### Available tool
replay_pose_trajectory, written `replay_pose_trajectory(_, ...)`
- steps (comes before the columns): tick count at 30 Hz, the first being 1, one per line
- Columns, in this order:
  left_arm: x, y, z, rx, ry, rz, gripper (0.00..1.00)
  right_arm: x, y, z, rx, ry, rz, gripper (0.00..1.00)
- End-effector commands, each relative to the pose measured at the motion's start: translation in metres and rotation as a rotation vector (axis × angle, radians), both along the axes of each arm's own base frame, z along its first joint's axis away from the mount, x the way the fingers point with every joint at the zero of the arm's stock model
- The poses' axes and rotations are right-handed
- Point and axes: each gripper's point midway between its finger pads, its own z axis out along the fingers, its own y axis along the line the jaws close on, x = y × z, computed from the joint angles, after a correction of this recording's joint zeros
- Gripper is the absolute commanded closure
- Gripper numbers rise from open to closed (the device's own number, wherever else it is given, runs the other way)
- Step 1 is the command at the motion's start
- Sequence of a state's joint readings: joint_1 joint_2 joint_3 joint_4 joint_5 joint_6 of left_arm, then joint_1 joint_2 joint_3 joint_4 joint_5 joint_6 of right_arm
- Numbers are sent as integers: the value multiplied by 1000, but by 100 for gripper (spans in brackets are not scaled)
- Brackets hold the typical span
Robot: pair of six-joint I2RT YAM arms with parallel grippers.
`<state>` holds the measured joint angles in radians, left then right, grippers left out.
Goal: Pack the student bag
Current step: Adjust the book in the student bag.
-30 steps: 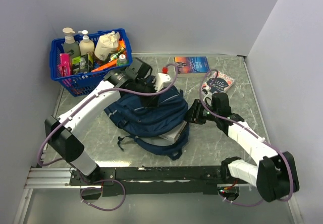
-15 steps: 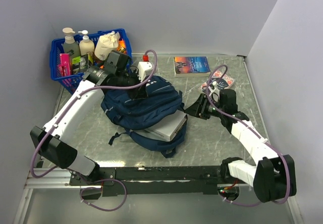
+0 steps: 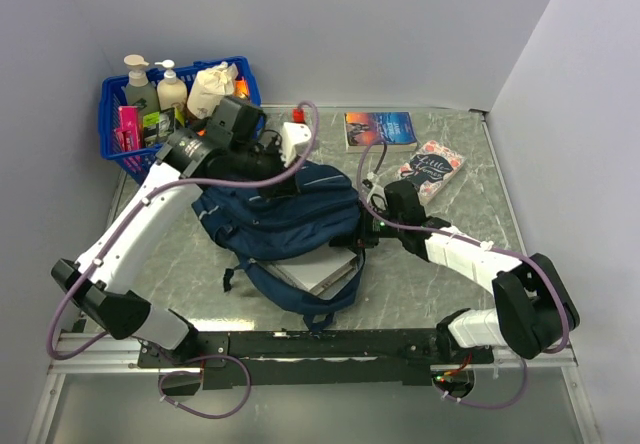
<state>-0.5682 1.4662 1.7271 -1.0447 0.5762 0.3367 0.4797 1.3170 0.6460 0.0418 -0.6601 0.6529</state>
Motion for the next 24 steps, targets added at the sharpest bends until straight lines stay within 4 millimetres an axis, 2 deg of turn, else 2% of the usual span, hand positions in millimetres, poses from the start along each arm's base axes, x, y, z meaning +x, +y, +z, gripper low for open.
replay_pose_trajectory(1,-46,-37,107,-241,-289,-182,99,23,15,34,88,-150,-1,64)
replay_pose_trajectory(3,-51,-39,117,-271,-299,-180,99,25,17,33,100,-165,-5,68)
replay_pose_trajectory(5,-57,-40,122,-287,-300,-192,99,31,15,32,90,-197,-47,78)
replay_pose_trajectory(6,-58,-38,120,-280,-303,-197,99,30,11,25,82,-187,-70,80)
replay_pose_trajectory(9,-61,-32,103,-240,-336,-219,99,36,5,29,87,-257,-130,88)
replay_pose_trajectory(10,-65,-28,94,-231,-334,-218,99,36,5,33,85,-285,-134,94)
replay_pose_trajectory(12,-63,-25,98,-230,-378,-207,99,35,2,24,21,-303,-157,100)
replay_pose_trajectory(15,-60,-21,103,-207,-406,-201,99,28,1,18,11,-289,-139,100)
replay_pose_trajectory(16,-60,-19,99,-197,-406,-199,99,27,-1,27,30,-322,-148,100)
replay_pose_trajectory(18,-59,-15,86,-165,-403,-195,99,24,-7,32,46,-403,-165,100)
replay_pose_trajectory(19,-60,-11,68,-135,-382,-193,99,22,-11,45,63,-455,-173,100)
replay_pose_trajectory(20,-59,-10,62,-123,-396,-195,99,22,-14,47,52,-474,-182,100)
replay_pose_trajectory(21,-57,-7,48,-95,-384,-181,99,22,-19,42,20,-476,-190,100)
replay_pose_trajectory(22,-56,-4,48,-93,-396,-172,99,22,-21,43,14,-485,-194,100)
replay_pose_trajectory(24,-54,0,38,-62,-404,-167,99,21,-23,38,-4,-494,-189,93)
